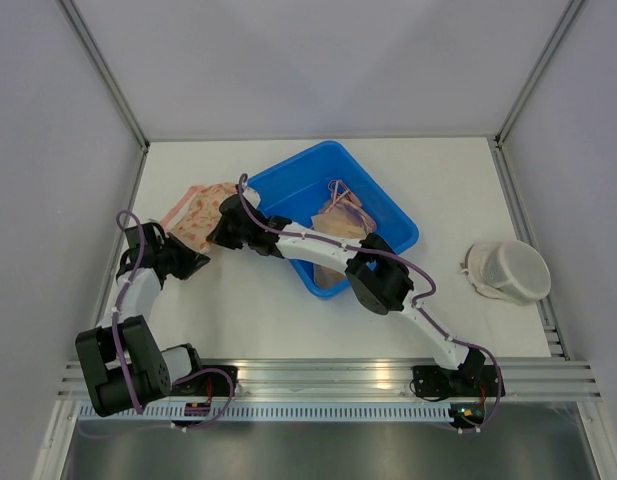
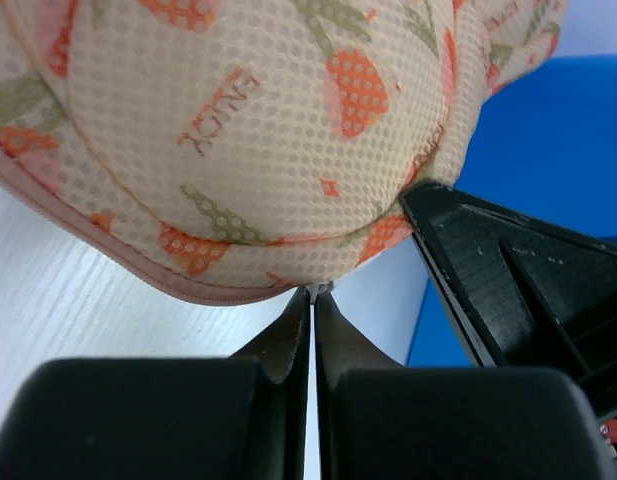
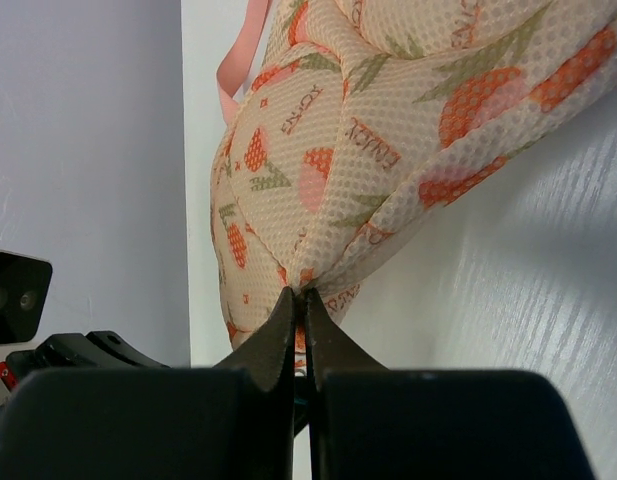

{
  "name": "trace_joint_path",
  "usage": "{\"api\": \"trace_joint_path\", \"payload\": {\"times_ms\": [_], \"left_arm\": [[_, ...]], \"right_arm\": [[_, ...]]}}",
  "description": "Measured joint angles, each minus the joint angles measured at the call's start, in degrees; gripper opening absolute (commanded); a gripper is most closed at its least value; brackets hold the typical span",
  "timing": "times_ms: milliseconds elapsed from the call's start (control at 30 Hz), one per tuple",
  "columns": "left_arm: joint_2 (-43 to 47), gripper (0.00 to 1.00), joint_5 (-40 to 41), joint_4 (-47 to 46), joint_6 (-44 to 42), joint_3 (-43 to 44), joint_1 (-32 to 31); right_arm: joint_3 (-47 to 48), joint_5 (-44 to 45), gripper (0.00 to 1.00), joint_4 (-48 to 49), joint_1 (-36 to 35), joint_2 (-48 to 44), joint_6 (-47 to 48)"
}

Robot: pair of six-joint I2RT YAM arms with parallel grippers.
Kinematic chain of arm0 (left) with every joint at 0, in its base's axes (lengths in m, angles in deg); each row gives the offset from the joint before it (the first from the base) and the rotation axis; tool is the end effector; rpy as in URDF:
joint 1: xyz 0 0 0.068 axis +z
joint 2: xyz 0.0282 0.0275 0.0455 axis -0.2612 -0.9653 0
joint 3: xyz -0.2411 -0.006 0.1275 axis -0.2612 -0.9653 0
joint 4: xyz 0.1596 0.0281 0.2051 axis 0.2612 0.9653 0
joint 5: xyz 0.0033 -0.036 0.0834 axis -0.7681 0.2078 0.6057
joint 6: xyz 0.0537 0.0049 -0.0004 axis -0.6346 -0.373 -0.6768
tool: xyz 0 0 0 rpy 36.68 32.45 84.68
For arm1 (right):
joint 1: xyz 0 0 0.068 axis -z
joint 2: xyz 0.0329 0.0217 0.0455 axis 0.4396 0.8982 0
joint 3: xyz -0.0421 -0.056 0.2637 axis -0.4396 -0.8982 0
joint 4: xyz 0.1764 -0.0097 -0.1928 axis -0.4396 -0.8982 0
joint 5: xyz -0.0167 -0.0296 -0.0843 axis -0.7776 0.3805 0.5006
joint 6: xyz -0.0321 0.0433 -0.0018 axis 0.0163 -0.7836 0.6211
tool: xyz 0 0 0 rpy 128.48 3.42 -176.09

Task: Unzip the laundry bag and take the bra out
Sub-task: Unzip the laundry bag at the center of the board.

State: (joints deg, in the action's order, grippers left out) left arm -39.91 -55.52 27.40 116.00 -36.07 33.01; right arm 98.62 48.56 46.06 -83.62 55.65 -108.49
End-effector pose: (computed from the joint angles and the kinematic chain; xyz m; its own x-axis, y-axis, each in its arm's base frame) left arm 0.2201 0.0559 0.1845 -0.5559 -0.7730 -0.3057 -0.4840 0.6000 -0.6370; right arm 0.3106 0.4833 0.1866 -0.8464 0.3451 -0.4056 -0.0985 0.6470 0.7561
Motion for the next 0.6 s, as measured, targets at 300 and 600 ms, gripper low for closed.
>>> {"api": "trace_joint_path", "payload": {"times_ms": [300, 600], "left_arm": [[1.1, 0.02, 4.9, 7.3, -0.3, 3.7, -0.1], [1.0, 0.02, 12.9, 14.5, -2.3, 7.2, -0.3]], "right_arm": [[-0.9, -0.3, 0.00, 0.0, -0.1, -0.9, 0.2], [-1.2, -0.3, 0.01, -0.5, 0.1, -1.5, 1.3]]}}
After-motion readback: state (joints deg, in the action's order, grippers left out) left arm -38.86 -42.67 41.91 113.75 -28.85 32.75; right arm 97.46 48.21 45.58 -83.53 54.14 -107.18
